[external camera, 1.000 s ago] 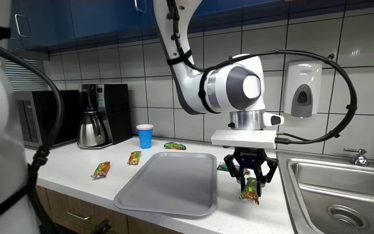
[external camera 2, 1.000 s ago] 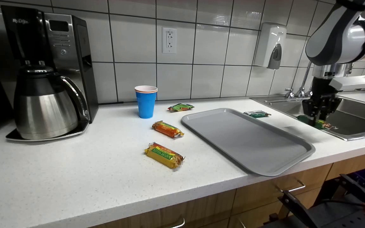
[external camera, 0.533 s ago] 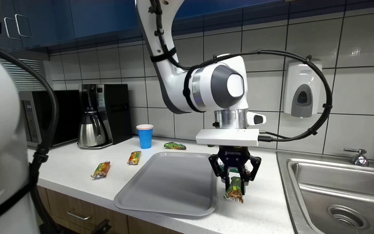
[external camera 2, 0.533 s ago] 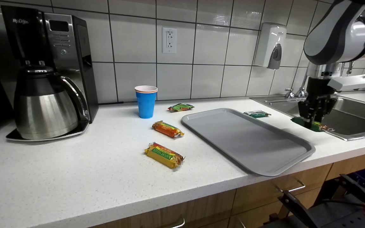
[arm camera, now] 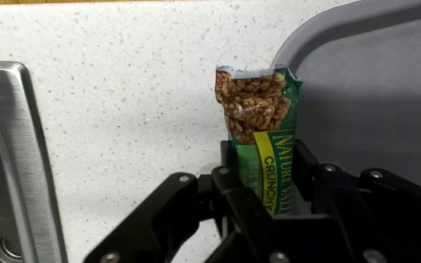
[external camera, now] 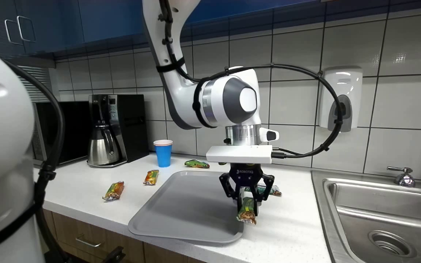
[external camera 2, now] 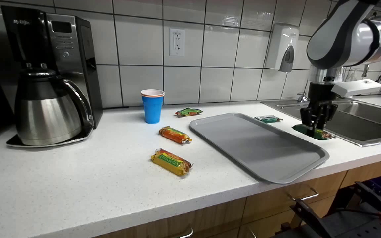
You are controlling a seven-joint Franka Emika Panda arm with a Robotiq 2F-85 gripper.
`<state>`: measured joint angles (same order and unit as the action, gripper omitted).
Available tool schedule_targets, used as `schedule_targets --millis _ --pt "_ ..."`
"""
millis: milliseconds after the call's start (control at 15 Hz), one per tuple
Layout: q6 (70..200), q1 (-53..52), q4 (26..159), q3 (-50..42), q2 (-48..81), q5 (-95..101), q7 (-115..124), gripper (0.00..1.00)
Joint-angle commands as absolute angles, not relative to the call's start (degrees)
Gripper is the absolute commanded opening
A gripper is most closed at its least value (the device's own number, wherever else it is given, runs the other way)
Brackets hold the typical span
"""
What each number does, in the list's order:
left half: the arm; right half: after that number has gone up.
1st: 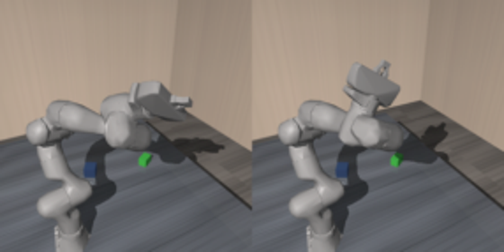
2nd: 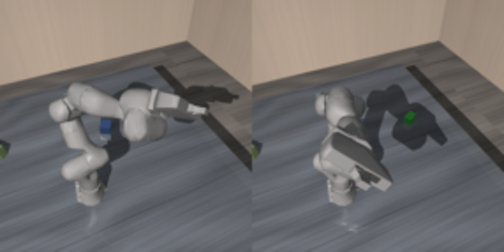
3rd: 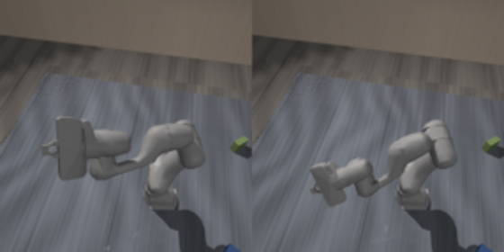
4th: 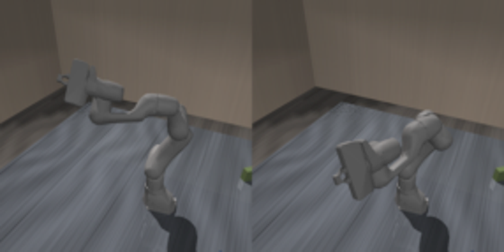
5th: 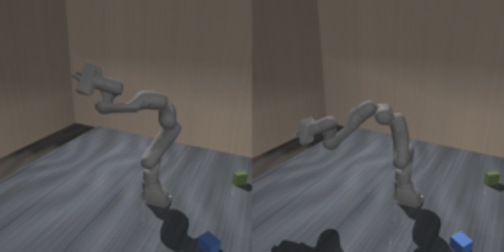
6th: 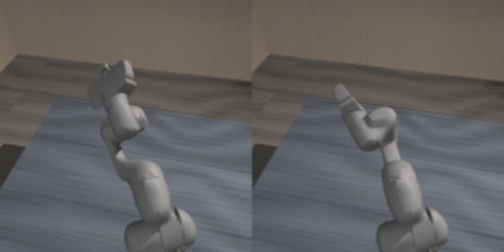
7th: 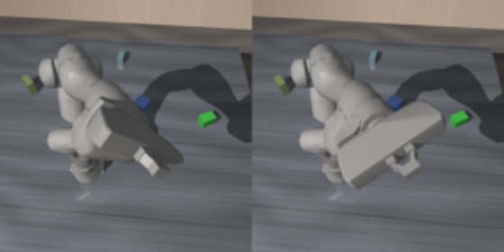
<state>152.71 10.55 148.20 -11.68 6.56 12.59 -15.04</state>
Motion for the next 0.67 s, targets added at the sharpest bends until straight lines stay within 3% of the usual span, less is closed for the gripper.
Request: schedule_targets --millis 0,600 --pt "153.02 9.89 149.92 -10.35 4.45 12.85 -16.17 0.16" --pt "153.1 7.46 151.99 -7.63 4.08 12.36 -16.31 0.16"
